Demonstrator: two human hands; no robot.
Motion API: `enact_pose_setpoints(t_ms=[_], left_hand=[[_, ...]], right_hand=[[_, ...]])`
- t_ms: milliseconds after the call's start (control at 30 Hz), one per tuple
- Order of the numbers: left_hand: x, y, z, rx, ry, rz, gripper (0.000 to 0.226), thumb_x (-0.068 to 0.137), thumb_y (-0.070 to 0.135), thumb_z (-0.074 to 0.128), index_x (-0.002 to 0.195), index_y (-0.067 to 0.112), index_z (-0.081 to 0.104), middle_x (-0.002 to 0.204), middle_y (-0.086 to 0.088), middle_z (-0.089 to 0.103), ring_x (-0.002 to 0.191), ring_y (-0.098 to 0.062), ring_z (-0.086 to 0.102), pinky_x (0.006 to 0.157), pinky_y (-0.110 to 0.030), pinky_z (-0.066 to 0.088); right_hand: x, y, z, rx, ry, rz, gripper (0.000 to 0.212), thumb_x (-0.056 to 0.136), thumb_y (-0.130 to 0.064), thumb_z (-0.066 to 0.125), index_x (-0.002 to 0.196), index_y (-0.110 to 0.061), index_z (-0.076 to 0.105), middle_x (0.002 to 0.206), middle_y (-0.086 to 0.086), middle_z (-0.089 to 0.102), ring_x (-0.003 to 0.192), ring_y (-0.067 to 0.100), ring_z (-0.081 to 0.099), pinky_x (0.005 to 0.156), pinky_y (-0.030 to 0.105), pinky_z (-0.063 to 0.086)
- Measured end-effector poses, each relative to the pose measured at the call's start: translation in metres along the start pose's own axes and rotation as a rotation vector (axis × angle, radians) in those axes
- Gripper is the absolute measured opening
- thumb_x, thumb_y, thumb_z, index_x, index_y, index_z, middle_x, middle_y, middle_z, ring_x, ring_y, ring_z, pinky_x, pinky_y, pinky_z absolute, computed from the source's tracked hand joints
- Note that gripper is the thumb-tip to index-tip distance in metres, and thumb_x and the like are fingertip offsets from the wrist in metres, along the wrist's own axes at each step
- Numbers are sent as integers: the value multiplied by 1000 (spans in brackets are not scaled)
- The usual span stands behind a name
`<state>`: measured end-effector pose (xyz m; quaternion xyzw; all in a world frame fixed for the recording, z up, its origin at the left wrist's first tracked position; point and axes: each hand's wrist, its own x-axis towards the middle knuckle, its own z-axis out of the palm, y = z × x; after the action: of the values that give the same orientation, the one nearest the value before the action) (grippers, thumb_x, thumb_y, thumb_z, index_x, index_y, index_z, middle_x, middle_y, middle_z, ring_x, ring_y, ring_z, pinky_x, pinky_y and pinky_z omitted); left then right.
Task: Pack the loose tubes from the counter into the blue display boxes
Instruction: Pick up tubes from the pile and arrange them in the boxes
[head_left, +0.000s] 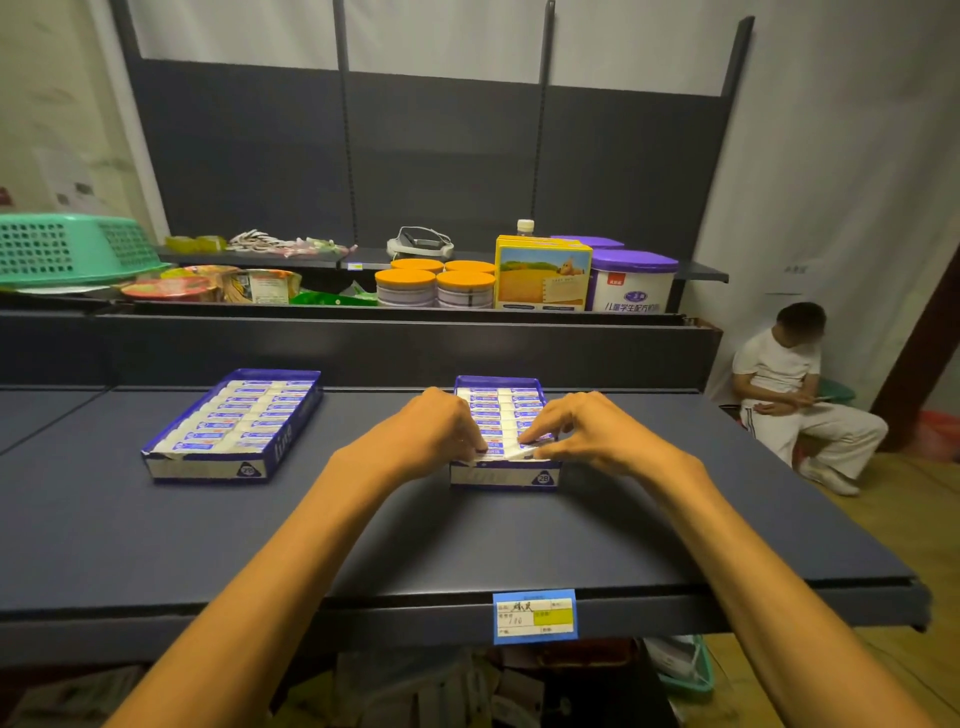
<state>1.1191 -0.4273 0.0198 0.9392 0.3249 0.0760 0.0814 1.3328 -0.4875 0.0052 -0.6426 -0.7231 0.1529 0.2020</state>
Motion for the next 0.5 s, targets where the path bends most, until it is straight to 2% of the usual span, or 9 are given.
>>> enact_pose_setpoints(t_ms=[100,267,500], left_hand=[[-2,-6,1,-38,8,16,33,92,21,63,123,15,66,128,-6,61,116,-17,56,84,-25,50],[0,-11,3,-87,7,16,34,89,22,65,123,17,67,128,-5,61,115,-17,56,79,-20,48],[1,-4,1,-64,-6,10,36,91,20,62,126,15,64,132,-6,58,120,-18,53,82,-19,45]], right_hand=[[0,-1,-4,-40,-50,1,34,86,-26,69,119,-20,68,125,-1,60,113,11,52,72,11,47],[1,-3,-4,-71,-71,5,34,87,-23,68,121,-18,67,126,0,59,115,11,51,77,15,48],[2,-4,-3,0,-58,30,32,85,-24,70,116,-19,69,124,-2,60,115,11,50,66,9,46]])
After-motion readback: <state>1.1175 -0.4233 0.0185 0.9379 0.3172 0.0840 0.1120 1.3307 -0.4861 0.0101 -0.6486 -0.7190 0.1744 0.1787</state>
